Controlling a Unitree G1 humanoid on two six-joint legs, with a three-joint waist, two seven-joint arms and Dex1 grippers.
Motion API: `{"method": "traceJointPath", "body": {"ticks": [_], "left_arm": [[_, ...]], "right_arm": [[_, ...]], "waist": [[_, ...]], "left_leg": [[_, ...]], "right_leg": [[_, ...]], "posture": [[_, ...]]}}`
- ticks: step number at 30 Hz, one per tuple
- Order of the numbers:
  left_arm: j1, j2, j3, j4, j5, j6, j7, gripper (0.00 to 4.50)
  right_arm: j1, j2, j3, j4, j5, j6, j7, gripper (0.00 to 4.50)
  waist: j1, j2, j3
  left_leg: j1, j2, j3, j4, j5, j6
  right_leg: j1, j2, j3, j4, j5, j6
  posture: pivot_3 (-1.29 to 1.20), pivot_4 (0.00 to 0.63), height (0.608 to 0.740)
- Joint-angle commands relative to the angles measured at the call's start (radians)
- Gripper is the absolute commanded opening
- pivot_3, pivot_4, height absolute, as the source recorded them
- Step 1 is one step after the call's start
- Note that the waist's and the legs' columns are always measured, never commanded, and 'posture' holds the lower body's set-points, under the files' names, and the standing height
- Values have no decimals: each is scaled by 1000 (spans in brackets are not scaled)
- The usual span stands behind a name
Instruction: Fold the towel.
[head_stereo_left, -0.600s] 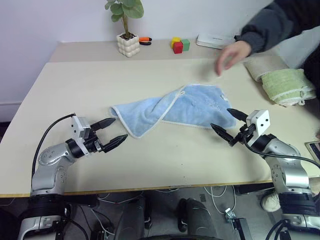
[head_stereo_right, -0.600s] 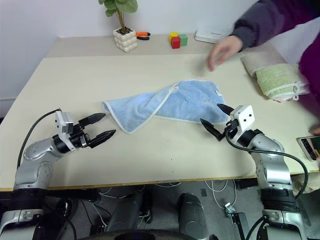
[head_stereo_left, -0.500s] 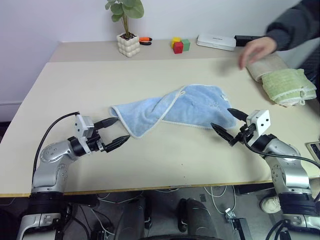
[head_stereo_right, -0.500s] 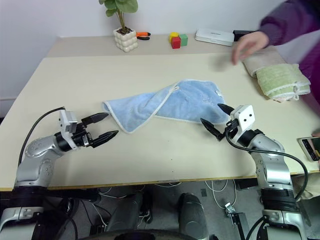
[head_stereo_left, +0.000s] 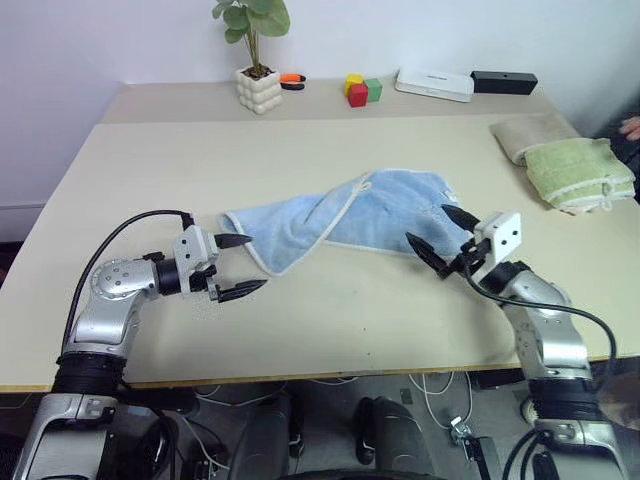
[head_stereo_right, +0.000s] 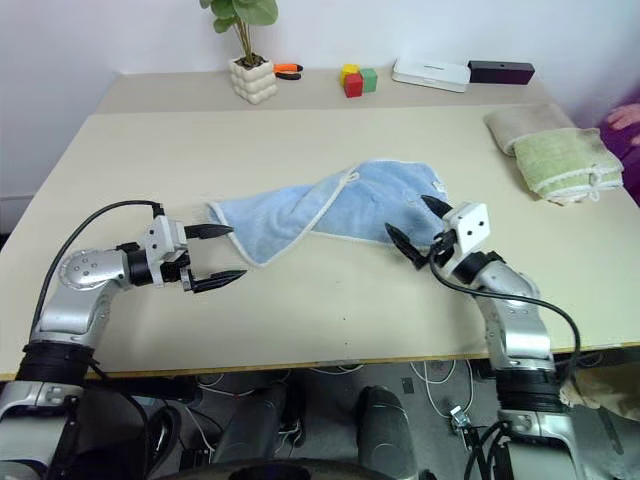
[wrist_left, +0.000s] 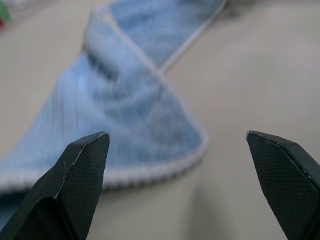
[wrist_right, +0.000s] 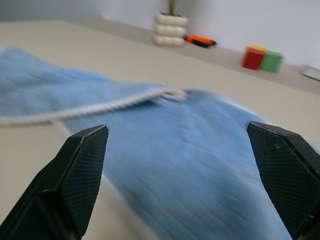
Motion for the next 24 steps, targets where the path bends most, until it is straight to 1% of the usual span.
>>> {"method": "traceJointPath", "body": {"ticks": [1, 4, 6, 8, 10, 13, 18, 19, 21, 22, 24], "left_arm": [[-19, -21, -22, -33, -15, 26, -1, 4475], [-45, -35, -40, -35, -23, 54, -19, 4475], [-81, -37, -54, 15, 9, 34, -18, 4475], [-109, -63, -97, 29, 34, 40, -19, 4475], [-128, -64, -111, 66, 58, 12, -21, 4475], [-159, -38, -105, 153, 80, -54, -43, 4475], [-217, -56, -147, 266, 144, -124, -42, 4475], [-222, -56, -157, 282, 149, -112, -57, 4475], [-226, -45, -181, 305, 175, -102, -71, 3965], [-226, -41, -186, 311, 181, -100, -77, 3624], [-226, -36, -194, 317, 185, -83, -97, 2721]], "right_arm": [[-15, 15, 16, -87, 0, -4, -21, 4500], [-10, 18, 19, -145, 19, 22, -27, 4500], [-9, 13, 23, -168, 8, 25, -33, 4500], [-20, 7, -5, -172, 22, 16, -40, 4500], [-31, 19, 4, -181, 11, 11, -59, 4500], [-37, 59, 44, -194, -19, 12, -102, 4500], [-21, 84, 53, -204, -36, -9, -129, 4500], [-19, 87, 51, -205, -38, -13, -135, 4500], [-9, 91, 51, -207, -45, -20, -145, 4500], [-7, 93, 53, -208, -47, -22, -149, 4500], [0, 96, 59, -217, -50, -22, -159, 4500]], "waist": [[2, 0, 0], [3, 0, 0], [6, 0, 0], [4, 0, 0], [2, 0, 0], [-6, 0, 0], [0, 0, 0], [3, 0, 0], [4, -1, 0], [4, -1, 0], [2, -1, 0]], "left_leg": [[0, 0, 0, 0, 0, 0], [0, -1, 0, 0, 0, 0], [0, 0, 0, 0, 0, 0], [0, 0, -1, 1, 0, 0], [0, -1, 0, 1, 0, 0], [0, 0, 0, 0, 0, 0], [0, 0, 0, 0, 1, 0], [0, 0, 0, 0, 0, 0], [0, -1, 0, 1, 0, 0], [0, -1, 0, 1, 0, 0], [0, -1, 0, 1, 0, 0]], "right_leg": [[0, 0, 0, 0, 0, 0], [0, 0, 0, 0, 0, 0], [0, 0, 0, 0, 0, 0], [1, 0, 0, 0, 0, 0], [1, 0, 0, 0, 0, 0], [0, 1, 0, 1, 0, 0], [0, 1, 0, 1, 0, 0], [0, 1, 0, 1, 0, 0], [0, 0, 0, 1, 0, 0], [0, 0, 0, 1, 0, 0], [0, 0, 0, 1, 0, 0]], "posture": [[0, 150, 740], [0, 150, 740], [0, 150, 740], [0, 150, 740], [0, 150, 740], [0, 150, 740], [0, 150, 740], [0, 150, 740], [0, 150, 740], [0, 150, 740], [0, 150, 740]]}}
